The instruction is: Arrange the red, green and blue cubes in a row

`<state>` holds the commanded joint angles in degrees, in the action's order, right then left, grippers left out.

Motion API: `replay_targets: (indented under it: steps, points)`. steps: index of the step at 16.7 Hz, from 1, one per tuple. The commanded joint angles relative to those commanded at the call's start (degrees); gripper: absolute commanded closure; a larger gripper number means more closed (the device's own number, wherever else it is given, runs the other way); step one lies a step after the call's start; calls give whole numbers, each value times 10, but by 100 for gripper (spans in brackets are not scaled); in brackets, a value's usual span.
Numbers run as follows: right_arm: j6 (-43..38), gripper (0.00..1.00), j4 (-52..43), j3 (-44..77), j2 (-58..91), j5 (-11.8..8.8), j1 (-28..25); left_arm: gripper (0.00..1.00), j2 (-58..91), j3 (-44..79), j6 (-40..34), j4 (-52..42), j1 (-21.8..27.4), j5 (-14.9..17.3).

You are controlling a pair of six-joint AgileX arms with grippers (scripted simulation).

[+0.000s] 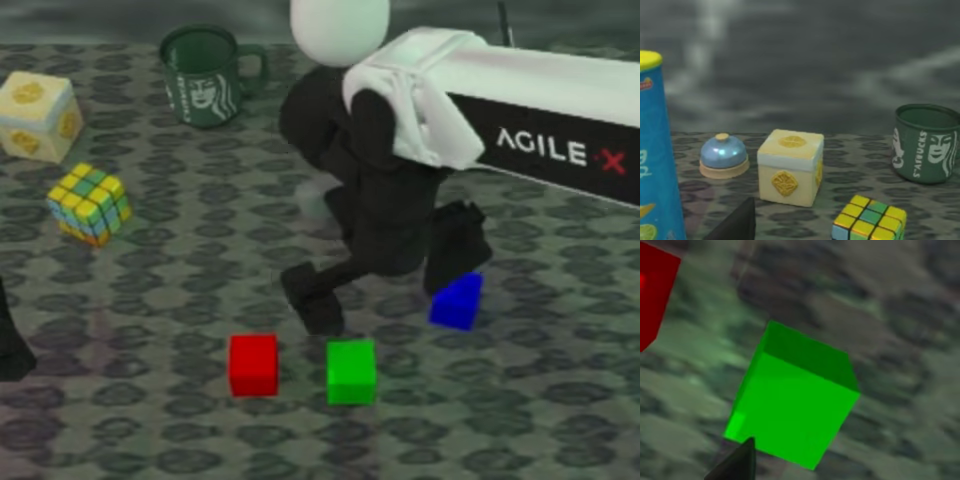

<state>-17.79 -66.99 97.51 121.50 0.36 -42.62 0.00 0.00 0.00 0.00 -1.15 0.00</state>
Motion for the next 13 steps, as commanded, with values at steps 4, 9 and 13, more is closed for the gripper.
replay_targets:
  steps: [4, 9, 13]
  points:
    - [246, 0, 3, -13, 3, -2, 44, 0, 0, 0, 0, 0, 0, 0]
    - [502, 0, 13, -28, -3, -3, 96, 0, 0, 0, 0, 0, 0, 0]
    - [601, 0, 26, -37, -17, -3, 123, 0, 0, 0, 0, 0, 0, 0]
